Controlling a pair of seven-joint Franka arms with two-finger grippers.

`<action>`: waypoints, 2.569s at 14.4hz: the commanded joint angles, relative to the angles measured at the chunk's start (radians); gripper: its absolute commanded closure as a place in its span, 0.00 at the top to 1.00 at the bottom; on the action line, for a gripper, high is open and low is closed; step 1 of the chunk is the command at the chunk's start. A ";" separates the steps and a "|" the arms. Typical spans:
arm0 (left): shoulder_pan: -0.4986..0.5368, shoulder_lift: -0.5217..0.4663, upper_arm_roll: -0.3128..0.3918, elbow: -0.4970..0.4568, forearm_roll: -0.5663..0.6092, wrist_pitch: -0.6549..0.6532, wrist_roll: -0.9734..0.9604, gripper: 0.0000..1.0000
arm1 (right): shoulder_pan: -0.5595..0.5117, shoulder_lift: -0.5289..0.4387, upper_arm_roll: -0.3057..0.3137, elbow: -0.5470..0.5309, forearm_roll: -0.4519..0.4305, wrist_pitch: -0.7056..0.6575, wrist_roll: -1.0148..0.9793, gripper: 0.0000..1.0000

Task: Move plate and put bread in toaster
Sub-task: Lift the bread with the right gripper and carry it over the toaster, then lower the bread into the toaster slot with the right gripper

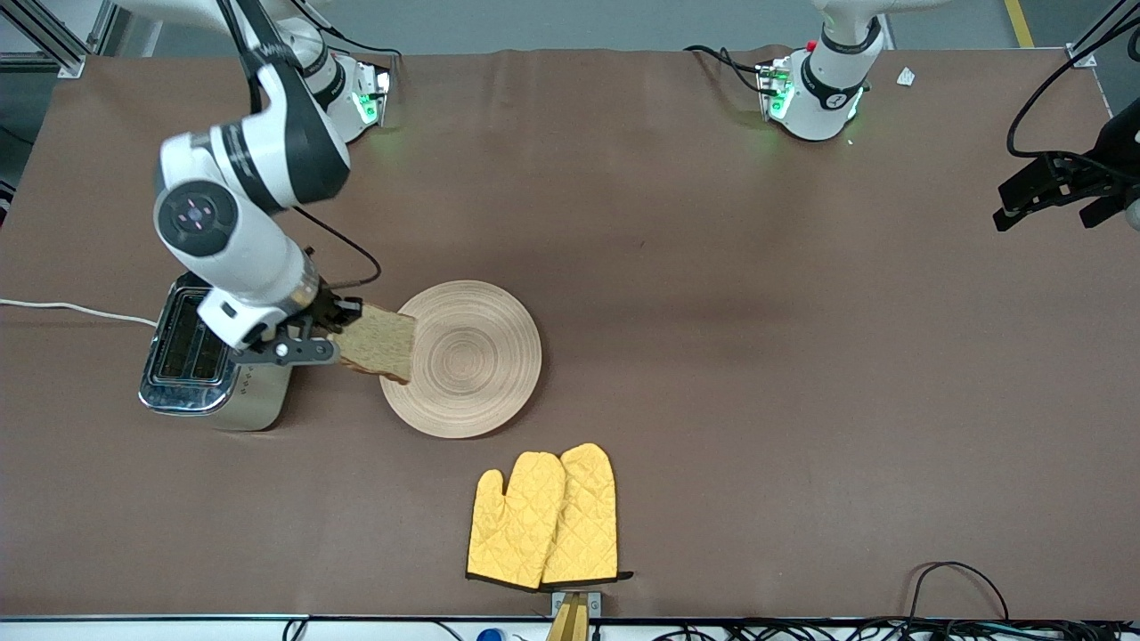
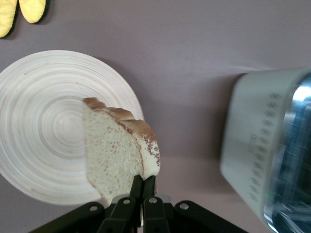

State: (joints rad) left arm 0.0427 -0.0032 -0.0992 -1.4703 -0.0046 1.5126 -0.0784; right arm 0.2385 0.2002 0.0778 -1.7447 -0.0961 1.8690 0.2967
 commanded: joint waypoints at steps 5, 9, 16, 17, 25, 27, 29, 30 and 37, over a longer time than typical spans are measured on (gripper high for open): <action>0.003 -0.009 0.010 -0.002 -0.002 -0.006 0.006 1.00 | -0.021 -0.094 -0.001 0.025 -0.422 -0.255 0.015 0.00; 0.002 -0.005 0.009 -0.002 -0.002 -0.006 0.011 1.00 | -0.093 -0.084 -0.003 0.019 -0.554 -0.281 0.016 0.00; 0.006 0.011 0.010 0.001 -0.005 0.044 0.008 1.00 | -0.070 0.073 -0.001 0.025 -0.738 -0.378 0.188 0.00; 0.011 0.021 0.012 0.001 -0.005 0.054 0.012 1.00 | -0.070 0.077 -0.001 0.025 -0.738 -0.379 0.191 0.00; 0.031 -0.003 0.012 0.001 0.000 -0.005 0.005 1.00 | -0.019 0.192 -0.001 0.103 -0.746 -0.425 0.306 0.00; 0.028 0.002 0.006 -0.005 0.006 -0.006 -0.004 1.00 | -0.008 0.217 -0.001 0.131 -0.746 -0.444 0.314 0.00; 0.026 0.002 -0.001 -0.007 0.005 -0.017 0.012 1.00 | -0.011 0.229 -0.001 0.129 -0.746 -0.444 0.367 0.02; 0.023 0.002 -0.001 -0.004 0.002 -0.026 0.012 1.00 | -0.011 0.244 -0.001 0.131 -0.746 -0.444 0.399 0.12; -0.003 0.023 -0.037 0.001 0.005 -0.015 0.011 1.00 | -0.027 0.254 0.000 0.181 -0.709 -0.442 0.413 0.99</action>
State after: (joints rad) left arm 0.0449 0.0109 -0.1357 -1.4742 -0.0046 1.4939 -0.0778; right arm 0.2224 0.4504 0.0680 -1.6077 -0.8205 1.4441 0.6998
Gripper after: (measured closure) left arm 0.000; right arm 0.264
